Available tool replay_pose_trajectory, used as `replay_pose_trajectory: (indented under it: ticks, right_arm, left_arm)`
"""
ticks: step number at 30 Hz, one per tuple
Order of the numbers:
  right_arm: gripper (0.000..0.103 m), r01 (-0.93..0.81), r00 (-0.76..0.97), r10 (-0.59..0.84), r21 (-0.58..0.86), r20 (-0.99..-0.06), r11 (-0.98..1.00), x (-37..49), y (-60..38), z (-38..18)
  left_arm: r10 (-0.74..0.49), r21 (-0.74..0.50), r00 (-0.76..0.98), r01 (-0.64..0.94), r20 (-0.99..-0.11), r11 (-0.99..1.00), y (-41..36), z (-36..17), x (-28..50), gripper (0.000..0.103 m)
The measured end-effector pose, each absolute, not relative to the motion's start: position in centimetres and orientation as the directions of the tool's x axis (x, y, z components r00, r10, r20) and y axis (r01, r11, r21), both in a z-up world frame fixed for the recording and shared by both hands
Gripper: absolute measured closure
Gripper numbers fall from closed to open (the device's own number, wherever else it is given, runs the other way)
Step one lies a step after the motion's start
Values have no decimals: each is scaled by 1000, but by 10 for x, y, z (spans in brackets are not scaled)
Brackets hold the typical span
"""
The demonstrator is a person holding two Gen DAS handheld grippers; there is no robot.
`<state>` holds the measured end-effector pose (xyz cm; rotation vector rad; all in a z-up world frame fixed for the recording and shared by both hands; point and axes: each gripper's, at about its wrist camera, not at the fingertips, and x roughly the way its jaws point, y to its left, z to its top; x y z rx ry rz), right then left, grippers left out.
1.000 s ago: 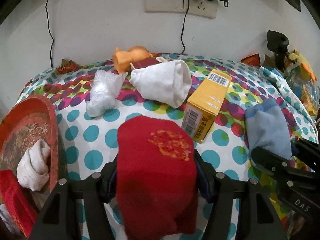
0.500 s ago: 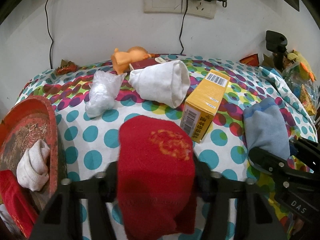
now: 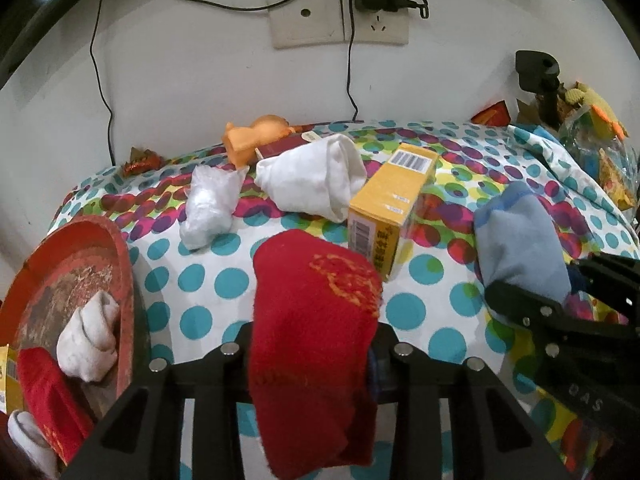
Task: Organize objects
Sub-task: 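Carry the red sock with the left tool over the red tray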
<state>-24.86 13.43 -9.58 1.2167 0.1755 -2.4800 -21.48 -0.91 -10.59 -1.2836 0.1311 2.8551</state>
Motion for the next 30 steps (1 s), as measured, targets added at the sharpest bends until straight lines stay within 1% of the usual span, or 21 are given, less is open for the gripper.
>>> replay_pose_trajectory:
  ticks: [6, 10, 16, 21, 26, 30]
  right_arm:
    - [67, 381, -559, -272, 49, -784, -923, -248, 134, -97]
    - [67, 381, -560, -270, 47, -783, -924, -248, 133, -98]
    - [67, 382, -561, -265, 39, -784, -923, -248, 133, -98]
    - [67, 382, -561, -265, 39, -784, -923, -247, 133, -98]
    - [65, 385, -561, -262, 32, -785, -922, -247, 132, -99]
    - [65, 385, -562, -260, 29, -785, -922, -247, 132, -99]
  left_arm:
    - [-30, 90, -660, -57, -750, -994, -8, -105, -197, 67]
    - [-17, 70, -648, -57, -761, -996, -10, -104, -188, 67]
    - [-1, 50, -656, -57, -755, -997, -17, -91, -174, 67]
    - [-13, 56, -661, -45, -750, -997, -29, -80, -162, 67]
    - [-1, 20, -661, -21, -750, -1000, -51, -66, -153, 67]
    - [-28, 28, -672, 11, -740, -1000, -71, -54, -146, 67]
